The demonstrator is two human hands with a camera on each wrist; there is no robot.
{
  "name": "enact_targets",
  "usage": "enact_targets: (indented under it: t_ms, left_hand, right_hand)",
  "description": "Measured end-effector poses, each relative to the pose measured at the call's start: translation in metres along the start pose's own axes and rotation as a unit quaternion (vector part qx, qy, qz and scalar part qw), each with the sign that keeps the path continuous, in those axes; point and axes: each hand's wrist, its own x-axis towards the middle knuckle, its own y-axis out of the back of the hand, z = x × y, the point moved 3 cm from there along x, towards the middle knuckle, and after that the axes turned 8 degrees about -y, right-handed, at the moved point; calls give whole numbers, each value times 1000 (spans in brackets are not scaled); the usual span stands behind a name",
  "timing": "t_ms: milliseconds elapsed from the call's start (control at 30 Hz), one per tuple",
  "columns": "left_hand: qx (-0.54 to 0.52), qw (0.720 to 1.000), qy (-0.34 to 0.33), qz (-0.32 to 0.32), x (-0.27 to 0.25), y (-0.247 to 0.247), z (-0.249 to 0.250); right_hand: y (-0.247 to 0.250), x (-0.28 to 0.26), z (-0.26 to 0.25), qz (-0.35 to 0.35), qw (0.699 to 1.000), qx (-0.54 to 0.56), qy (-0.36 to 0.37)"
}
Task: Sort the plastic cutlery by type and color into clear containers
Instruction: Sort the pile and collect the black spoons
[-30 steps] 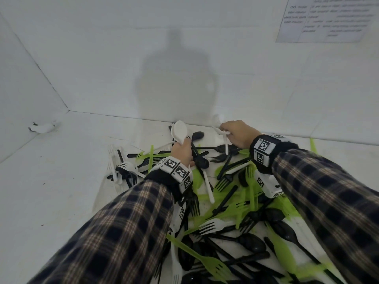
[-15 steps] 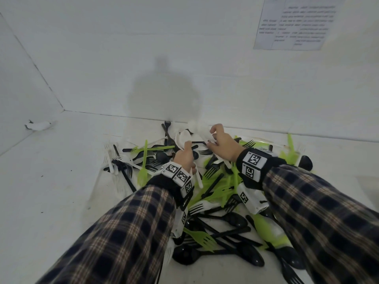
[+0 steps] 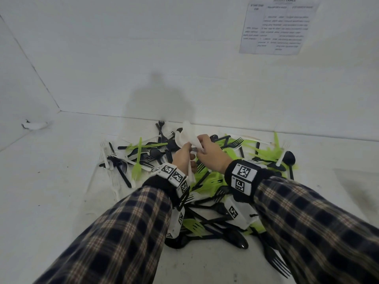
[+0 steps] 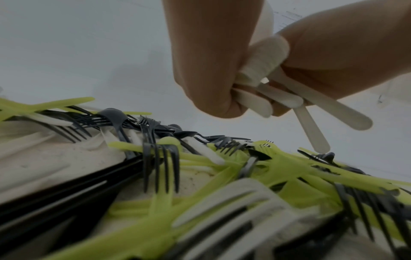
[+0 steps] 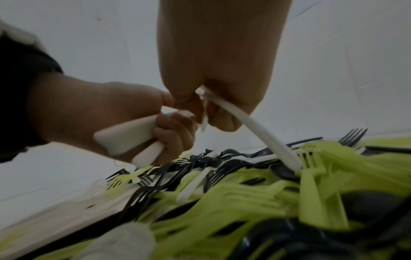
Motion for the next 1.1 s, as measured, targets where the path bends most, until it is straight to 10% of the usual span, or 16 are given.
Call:
enact_targets:
  t_ms: [600,1100]
  left_hand:
    - [56,992,24,-111,-41,-37,-14]
    - [-61,996,21,58,-57,-38,-29]
  right_hand:
    - [17,-27,23,102,993,52,-19]
    - [9,-67,28,96,995,7,23]
